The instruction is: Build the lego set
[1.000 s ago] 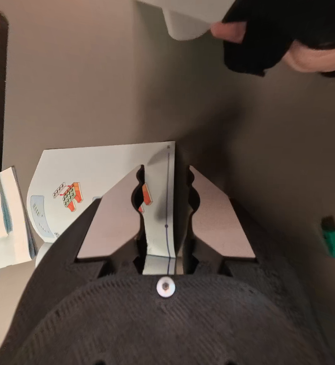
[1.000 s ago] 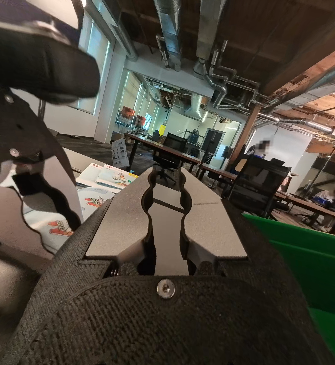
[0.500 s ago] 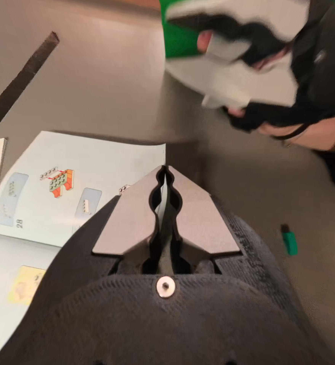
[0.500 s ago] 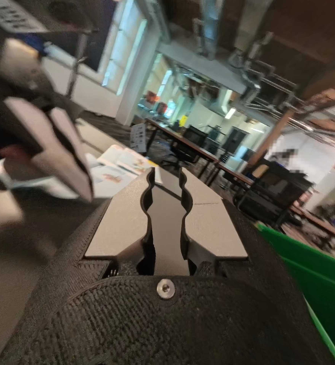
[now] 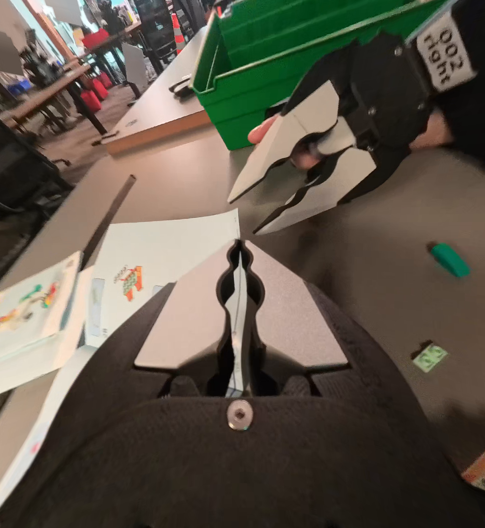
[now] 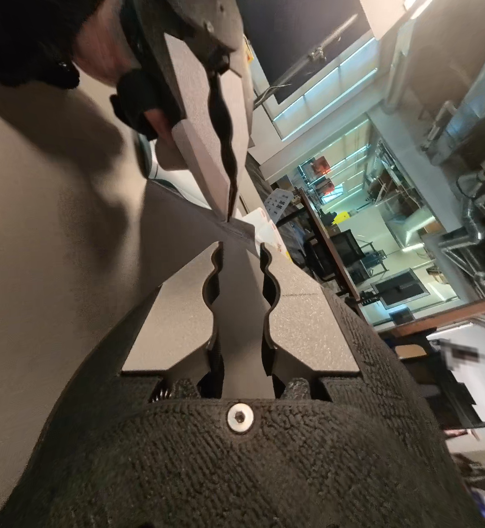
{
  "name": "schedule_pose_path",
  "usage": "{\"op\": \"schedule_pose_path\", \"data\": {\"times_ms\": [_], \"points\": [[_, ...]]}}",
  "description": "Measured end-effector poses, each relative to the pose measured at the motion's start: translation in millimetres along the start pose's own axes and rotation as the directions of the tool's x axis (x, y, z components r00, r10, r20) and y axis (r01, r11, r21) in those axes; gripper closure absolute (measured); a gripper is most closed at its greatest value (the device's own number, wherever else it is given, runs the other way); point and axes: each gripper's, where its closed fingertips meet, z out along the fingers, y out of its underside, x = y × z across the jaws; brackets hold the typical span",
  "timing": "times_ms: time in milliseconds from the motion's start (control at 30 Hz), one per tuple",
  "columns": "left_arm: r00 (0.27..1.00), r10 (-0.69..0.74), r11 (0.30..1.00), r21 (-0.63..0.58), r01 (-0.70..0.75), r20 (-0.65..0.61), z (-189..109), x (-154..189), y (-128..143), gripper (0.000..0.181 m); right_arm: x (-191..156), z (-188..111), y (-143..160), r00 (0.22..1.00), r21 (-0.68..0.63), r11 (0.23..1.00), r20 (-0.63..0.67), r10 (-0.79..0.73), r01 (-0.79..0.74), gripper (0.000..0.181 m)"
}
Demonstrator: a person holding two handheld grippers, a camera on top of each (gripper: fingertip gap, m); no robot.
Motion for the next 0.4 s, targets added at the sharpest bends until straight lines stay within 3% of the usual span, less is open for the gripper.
{"op": "schedule_pose_path", "data": {"times_ms": [33, 167, 233, 400], "points": [[0.998, 0.054, 0.998, -0.013, -0.054, 0.021, -1, 0, 0, 0.181, -2, 1, -1, 1.000, -0.001, 1.000, 0.007, -0.011, 0.011, 0.159], [0.978, 0.192, 0.981, -0.043, -0.189, 0.085, -3, -1, 0, 0.181, -6, 1, -1, 0.998, -0.007, 0.998, 0.013, -0.055, 0.055, 0.165], [0.968, 0.237, 0.971, -0.063, -0.232, 0.088, -2, 0, 2, 0.181, 3, 0, -5, 0.996, 0.001, 0.997, -0.044, -0.077, 0.077, 0.163], [0.961, 0.264, 0.963, -0.080, -0.258, 0.084, 0, 3, 5, 0.181, -8, 2, -2, 0.993, -0.018, 0.993, 0.006, -0.117, 0.117, 0.163]]}}
